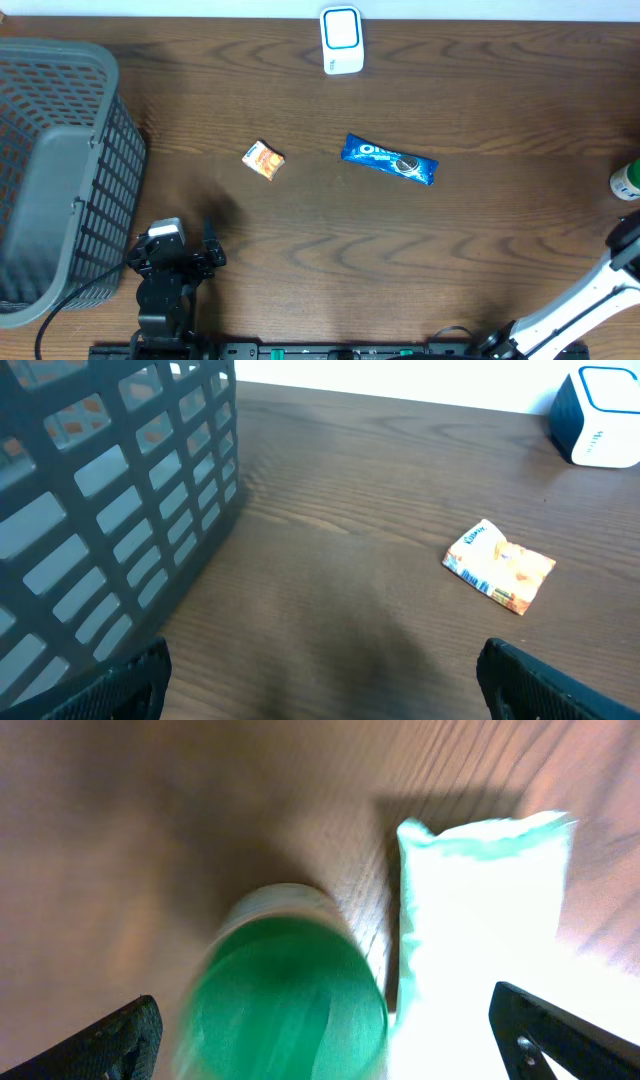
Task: Scan the item barcode
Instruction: 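Carry the bottle to the right table edge and set it down, then move the right gripper over the blue Oreo packet and grasp it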
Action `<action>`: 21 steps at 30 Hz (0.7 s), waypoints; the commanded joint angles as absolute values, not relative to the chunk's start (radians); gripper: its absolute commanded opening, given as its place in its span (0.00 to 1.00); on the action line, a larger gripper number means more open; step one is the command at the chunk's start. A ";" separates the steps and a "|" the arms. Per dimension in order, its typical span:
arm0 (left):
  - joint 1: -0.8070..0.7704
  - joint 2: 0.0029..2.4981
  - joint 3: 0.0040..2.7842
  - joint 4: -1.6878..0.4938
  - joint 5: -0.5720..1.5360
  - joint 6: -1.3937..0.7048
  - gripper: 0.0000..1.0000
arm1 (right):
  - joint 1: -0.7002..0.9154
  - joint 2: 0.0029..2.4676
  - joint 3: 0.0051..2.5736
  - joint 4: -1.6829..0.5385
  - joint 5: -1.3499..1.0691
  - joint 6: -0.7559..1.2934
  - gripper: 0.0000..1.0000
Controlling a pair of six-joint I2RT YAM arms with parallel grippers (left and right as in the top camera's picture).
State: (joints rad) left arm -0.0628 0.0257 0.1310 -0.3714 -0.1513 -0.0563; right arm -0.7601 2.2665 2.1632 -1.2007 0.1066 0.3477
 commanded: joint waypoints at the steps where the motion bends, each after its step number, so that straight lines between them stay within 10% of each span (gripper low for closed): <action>1: -0.067 0.025 0.118 -0.400 -0.139 -0.065 0.98 | -0.719 2.042 2.206 -1.192 -0.101 0.349 0.99; 11: -0.067 0.025 0.118 -0.400 -0.139 -0.065 0.98 | -0.364 1.844 2.205 -1.342 -0.489 0.052 0.99; 21: -0.067 0.025 0.118 -0.400 -0.139 -0.065 0.98 | 0.199 1.944 2.042 -1.436 -0.115 -0.276 0.99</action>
